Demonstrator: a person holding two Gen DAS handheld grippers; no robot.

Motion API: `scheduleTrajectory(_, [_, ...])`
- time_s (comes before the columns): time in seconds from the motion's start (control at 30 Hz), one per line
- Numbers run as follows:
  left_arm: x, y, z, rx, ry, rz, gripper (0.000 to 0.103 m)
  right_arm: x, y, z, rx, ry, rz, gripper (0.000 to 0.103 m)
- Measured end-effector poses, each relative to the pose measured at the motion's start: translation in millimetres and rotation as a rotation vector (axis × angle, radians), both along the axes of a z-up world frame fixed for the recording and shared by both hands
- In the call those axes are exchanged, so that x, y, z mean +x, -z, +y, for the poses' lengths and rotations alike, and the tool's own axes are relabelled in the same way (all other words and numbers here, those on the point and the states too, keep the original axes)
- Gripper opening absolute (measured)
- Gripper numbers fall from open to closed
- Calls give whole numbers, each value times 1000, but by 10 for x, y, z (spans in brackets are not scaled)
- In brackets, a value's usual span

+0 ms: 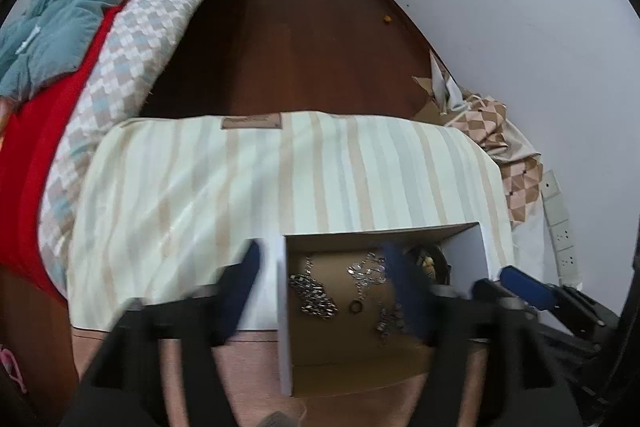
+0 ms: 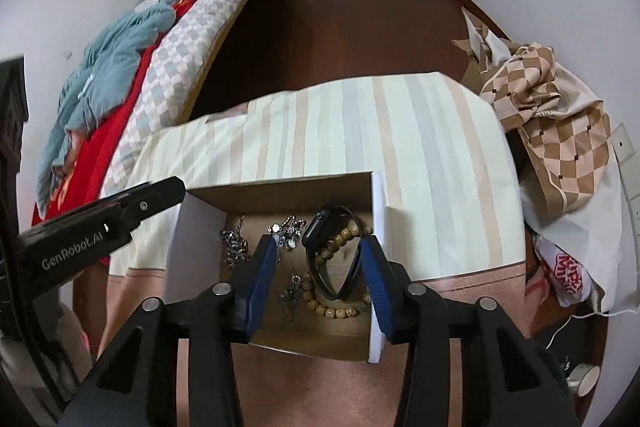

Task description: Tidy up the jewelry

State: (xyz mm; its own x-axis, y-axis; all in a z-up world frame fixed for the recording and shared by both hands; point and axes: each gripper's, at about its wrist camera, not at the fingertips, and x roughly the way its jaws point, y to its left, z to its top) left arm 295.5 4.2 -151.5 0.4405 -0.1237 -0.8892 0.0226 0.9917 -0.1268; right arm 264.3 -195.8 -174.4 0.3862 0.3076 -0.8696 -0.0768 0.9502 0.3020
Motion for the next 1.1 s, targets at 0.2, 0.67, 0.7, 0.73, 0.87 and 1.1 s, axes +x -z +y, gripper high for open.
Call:
scheduleTrajectory(0.2, [-131,-37,113,54,-41,-6,90,-106,-135,-82,-47,32,-17,53])
scheduleTrajectory(0.67, [-854,-18,116,157,-91,-43,103,-573,-252,-31,-309,64,-36,102])
scheduleTrajectory(0.7, [-912,-58,119,153,-95,-53,103,-618,-287,-39,-314,69,-42,102])
scheduleTrajectory(0.73, [-955,-94,119,153,-96,-60,103,-665,-330,-41,-320,72,-49,102])
scheduleTrajectory(0.87, [-1159,-288,118,142,-102,-92,103,-847,-532,-23,-336,77,-82,102])
scheduleTrajectory(1.1, [-1605,-764,102,135,-102,-184,103,-1298,-1033,-14,-343,92,-161,102])
